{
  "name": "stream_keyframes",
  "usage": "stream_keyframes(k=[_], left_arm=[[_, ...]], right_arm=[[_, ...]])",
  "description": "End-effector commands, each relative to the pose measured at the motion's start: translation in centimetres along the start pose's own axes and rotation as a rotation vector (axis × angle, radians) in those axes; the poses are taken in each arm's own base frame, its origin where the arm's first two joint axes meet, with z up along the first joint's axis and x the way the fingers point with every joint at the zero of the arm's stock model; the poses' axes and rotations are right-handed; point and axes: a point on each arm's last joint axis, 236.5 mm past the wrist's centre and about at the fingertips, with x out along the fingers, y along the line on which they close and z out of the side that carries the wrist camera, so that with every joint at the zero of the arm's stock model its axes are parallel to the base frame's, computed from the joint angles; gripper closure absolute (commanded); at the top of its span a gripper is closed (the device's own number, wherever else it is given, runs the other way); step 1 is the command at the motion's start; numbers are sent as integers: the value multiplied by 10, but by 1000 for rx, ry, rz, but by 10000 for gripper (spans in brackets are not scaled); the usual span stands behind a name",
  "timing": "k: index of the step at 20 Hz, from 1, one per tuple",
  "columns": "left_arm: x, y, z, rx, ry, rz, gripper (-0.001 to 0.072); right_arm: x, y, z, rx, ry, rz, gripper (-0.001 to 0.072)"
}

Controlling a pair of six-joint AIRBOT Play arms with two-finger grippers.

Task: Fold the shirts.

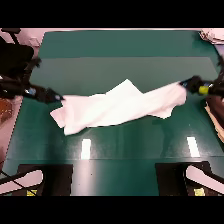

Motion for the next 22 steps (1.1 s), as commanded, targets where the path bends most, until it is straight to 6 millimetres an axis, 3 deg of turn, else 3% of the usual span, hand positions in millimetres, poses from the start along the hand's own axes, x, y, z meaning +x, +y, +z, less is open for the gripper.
stream_keyframes(k=[1, 3, 5, 9, 10, 13, 15, 18, 20, 22], left_arm=[[-50, -47, 94, 188, -211, 86, 686], [-87, -82, 141, 342, -301, 183, 686], [-123, -124, 173, 487, -353, 291, 686], [-183, -209, 203, 715, -458, 499, 686], [-191, -228, 201, 753, -487, 528, 686], [-210, -262, 178, 793, -500, 667, 686], [-226, -288, 161, 833, -530, 771, 686], [-248, -343, 145, 938, -634, 878, 685], [-265, -377, 137, 1026, -712, 956, 685], [-274, -398, 133, 1091, -759, 1004, 685]], right_arm=[[-55, 77, 70, -207, -198, 35, 697], [-90, 120, 100, -316, -297, 40, 697], [-125, 163, 119, -424, -395, 43, 697], [-192, 243, 117, -615, -554, 48, 697], [-208, 263, 111, -660, -589, 51, 697], [-251, 312, 84, -783, -684, 45, 697], [-280, 333, 64, -872, -749, -23, 697], [-323, 361, 33, -988, -867, -127, 697], [-350, 379, 19, -1038, -959, -170, 697], [-366, 391, 12, -1052, -1032, -167, 697]])
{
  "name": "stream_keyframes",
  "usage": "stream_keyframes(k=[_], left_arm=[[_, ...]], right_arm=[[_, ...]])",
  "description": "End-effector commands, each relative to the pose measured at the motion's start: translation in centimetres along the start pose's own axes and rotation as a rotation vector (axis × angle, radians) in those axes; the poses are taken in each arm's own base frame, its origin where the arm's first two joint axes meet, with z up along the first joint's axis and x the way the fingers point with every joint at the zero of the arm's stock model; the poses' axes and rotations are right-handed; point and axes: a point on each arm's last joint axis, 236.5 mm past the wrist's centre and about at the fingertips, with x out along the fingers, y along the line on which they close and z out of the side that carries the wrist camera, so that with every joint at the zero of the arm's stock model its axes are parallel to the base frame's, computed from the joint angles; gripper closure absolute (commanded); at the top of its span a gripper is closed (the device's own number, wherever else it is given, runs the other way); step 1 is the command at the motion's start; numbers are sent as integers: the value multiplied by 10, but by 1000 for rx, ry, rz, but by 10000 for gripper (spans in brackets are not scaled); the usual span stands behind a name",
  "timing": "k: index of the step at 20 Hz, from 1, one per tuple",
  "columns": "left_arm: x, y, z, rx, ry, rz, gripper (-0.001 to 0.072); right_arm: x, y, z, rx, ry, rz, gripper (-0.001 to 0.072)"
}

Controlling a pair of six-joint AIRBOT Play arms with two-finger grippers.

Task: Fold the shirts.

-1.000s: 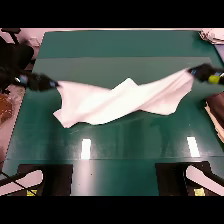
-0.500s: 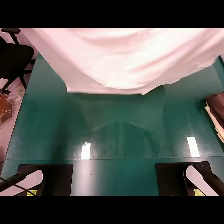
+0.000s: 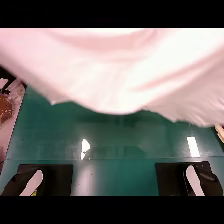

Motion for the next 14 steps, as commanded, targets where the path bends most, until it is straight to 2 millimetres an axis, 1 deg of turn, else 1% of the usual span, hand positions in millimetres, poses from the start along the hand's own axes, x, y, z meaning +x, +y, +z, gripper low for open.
stream_keyframes(k=[1, 2, 3, 4, 5, 7, 10, 12, 14], left_arm=[[-30, 6, 31, 105, -75, 120, 685], [-28, 4, 26, 95, -61, 109, 685], [-21, 3, 14, 74, -32, 87, 685], [-12, 1, -2, 42, 5, 60, 684], [-1, 0, -22, -14, 50, 30, 685], [24, -6, -73, -130, 158, -41, 684], [61, -28, -154, -315, 283, -166, 684], [86, -47, -204, -428, 330, -246, 684], [108, -59, -252, -494, 345, -277, 684]], right_arm=[[-26, 5, 29, -71, -93, -76, 697], [-22, 2, 20, -58, -71, -74, 697], [-16, -2, 4, -34, -32, -67, 696], [-8, -8, -15, -4, 10, -62, 696], [4, -18, -42, 41, 68, -59, 697], [26, -35, -103, 141, 190, -46, 696], [51, -57, -200, 297, 370, -44, 695], [67, -64, -262, 388, 482, -28, 695], [83, -61, -322, 422, 573, 11, 695]])
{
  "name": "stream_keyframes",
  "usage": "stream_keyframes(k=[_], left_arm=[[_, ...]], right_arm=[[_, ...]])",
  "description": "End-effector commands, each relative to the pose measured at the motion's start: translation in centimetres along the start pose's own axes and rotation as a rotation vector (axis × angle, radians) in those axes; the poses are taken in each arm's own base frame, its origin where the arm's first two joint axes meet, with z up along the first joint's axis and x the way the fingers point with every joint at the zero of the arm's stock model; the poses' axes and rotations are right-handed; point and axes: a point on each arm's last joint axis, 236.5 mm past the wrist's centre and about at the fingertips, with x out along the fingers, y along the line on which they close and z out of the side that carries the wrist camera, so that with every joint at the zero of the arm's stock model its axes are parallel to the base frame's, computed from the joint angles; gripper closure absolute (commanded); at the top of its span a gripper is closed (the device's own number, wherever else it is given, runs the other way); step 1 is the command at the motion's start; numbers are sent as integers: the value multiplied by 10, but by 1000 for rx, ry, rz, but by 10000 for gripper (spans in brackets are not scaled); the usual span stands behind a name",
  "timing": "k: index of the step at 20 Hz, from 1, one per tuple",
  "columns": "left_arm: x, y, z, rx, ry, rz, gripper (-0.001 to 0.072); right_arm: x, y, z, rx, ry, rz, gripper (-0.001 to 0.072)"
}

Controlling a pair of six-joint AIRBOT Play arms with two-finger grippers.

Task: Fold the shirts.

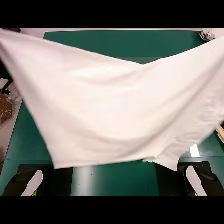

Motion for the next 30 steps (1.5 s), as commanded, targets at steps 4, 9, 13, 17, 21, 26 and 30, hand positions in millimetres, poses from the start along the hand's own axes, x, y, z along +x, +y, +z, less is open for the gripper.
stream_keyframes(k=[4, 9, 13, 17, 21, 26, 30], left_arm=[[106, 35, -114, -221, 23, -78, 684], [166, 78, -155, -384, -25, -49, 684], [202, 93, -188, -473, -37, -71, 683], [232, 84, -225, -461, 33, -95, 683], [243, 104, -234, -447, 48, 27, 683], [227, 135, -263, -607, 126, 134, 208], [197, 132, -280, -680, 238, 51, 207]], right_arm=[[128, -36, -143, 93, 273, 55, 695], [202, -66, -198, 136, 299, -45, 695], [235, -91, -239, 149, 319, -129, 695], [246, -107, -262, 158, 337, -175, 695], [249, -114, -266, 158, 334, -195, 691], [246, -127, -232, 181, 319, -162, 256], [213, -161, -204, 275, 346, -145, 256]])
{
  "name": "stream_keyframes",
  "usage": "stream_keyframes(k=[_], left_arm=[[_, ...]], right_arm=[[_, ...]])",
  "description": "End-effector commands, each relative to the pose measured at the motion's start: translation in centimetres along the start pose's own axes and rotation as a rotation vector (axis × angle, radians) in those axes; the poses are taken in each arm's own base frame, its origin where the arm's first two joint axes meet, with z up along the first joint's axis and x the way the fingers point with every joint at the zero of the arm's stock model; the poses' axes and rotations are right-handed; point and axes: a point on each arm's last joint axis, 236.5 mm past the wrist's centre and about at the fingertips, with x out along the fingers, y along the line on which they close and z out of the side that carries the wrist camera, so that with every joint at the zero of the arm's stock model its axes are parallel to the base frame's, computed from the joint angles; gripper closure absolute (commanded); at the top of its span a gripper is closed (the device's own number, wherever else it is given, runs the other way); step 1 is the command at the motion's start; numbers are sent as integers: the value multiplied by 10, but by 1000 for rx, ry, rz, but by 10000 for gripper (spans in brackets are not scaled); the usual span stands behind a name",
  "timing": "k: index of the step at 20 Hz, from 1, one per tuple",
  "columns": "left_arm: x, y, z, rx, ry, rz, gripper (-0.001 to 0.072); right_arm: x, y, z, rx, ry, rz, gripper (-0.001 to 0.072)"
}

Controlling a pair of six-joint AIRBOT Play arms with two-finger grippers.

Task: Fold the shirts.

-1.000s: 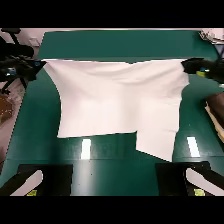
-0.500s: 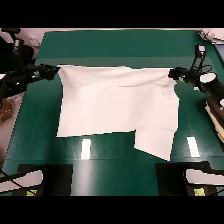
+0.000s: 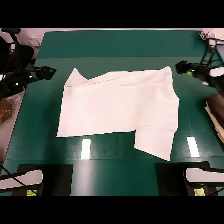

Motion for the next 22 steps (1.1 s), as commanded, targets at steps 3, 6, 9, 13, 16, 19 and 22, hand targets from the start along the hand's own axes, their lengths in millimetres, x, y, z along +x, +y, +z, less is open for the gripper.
stream_keyframes(k=[3, 6, 9, 13, 16, 19, 22], left_arm=[[-51, -12, -43, -145, 286, -164, 261], [-92, -17, -85, -89, 492, -110, 357], [-130, -12, -112, -128, 600, 46, 325], [-157, -43, -157, -287, 674, 57, 34], [-166, -60, -214, -423, 800, 30, 34], [-163, -59, -260, -499, 850, 48, 34], [-160, -59, -288, -564, 862, 72, 34]], right_arm=[[-67, -40, -8, 158, 146, 61, 255], [-114, -51, -51, 302, 258, 78, 256], [-150, -50, -84, 415, 295, 62, 255], [-175, -27, -109, 470, 289, 51, 254], [-187, -11, -128, 594, 313, 42, 254], [-198, -6, -157, 603, 377, -2, 255], [-202, -9, -184, 576, 464, -77, 255]])
